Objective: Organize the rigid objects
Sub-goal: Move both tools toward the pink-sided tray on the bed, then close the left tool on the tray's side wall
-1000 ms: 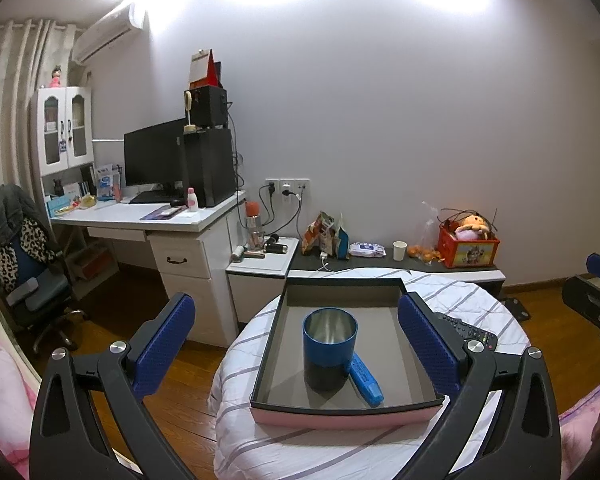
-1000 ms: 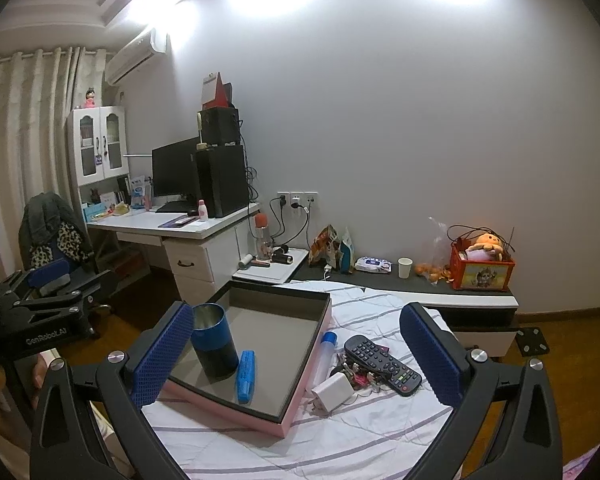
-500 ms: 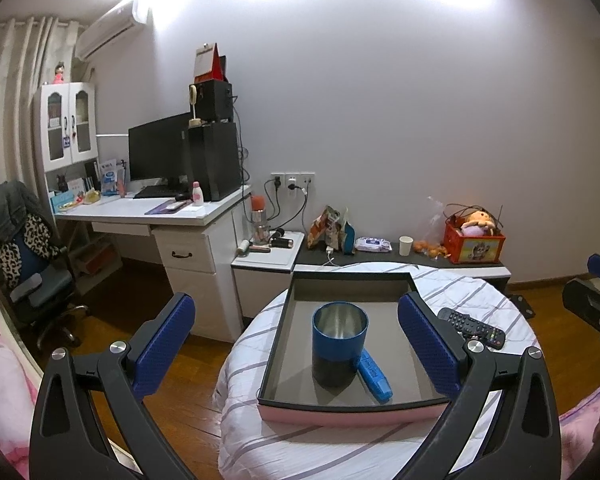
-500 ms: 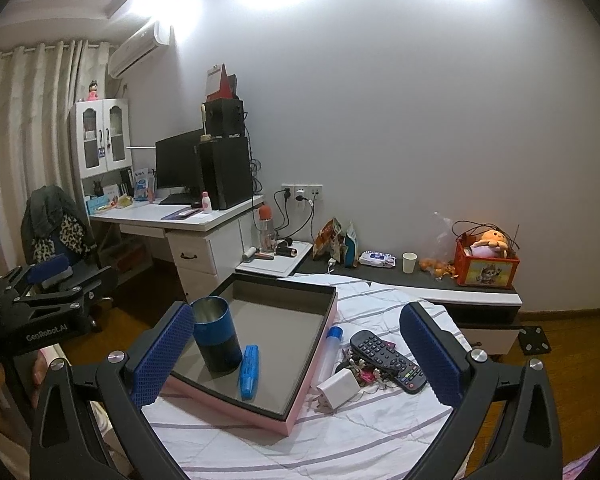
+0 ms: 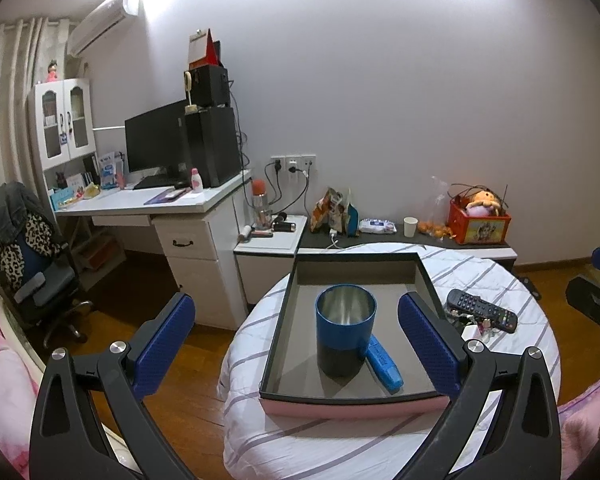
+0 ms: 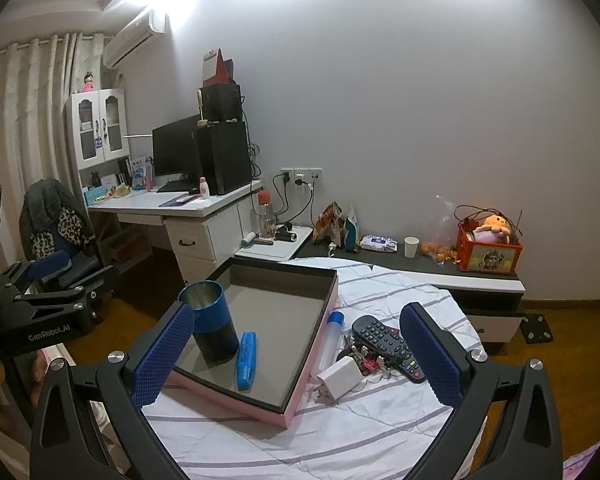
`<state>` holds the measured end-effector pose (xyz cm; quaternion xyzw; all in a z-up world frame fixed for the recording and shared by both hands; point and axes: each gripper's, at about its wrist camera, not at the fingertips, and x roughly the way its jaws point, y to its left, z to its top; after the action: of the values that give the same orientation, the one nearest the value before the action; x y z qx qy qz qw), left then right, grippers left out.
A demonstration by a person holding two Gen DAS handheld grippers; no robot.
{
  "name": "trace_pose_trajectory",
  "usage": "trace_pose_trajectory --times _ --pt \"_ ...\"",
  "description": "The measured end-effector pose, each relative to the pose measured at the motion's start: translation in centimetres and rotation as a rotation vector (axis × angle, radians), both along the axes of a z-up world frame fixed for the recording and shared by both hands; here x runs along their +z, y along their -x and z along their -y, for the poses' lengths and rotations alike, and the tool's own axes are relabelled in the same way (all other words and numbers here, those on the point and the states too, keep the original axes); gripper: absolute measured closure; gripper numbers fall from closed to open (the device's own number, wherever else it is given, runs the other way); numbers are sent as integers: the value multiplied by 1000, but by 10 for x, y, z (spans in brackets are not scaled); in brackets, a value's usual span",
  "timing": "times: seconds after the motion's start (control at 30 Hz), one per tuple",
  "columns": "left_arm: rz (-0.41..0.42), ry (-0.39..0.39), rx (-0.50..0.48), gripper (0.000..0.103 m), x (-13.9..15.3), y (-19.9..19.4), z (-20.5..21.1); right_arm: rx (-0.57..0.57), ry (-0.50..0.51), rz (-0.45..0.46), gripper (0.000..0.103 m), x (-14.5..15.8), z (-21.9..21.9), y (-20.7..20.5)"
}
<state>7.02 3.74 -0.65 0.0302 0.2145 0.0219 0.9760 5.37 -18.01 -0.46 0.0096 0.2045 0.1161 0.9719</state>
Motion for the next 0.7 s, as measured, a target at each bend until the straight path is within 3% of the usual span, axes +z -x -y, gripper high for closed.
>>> trace_pose_trajectory --times 0.7 --pt "-68 -17 6 0 -22 -22 -3 -11 -12 -86 0 -25 7 -21"
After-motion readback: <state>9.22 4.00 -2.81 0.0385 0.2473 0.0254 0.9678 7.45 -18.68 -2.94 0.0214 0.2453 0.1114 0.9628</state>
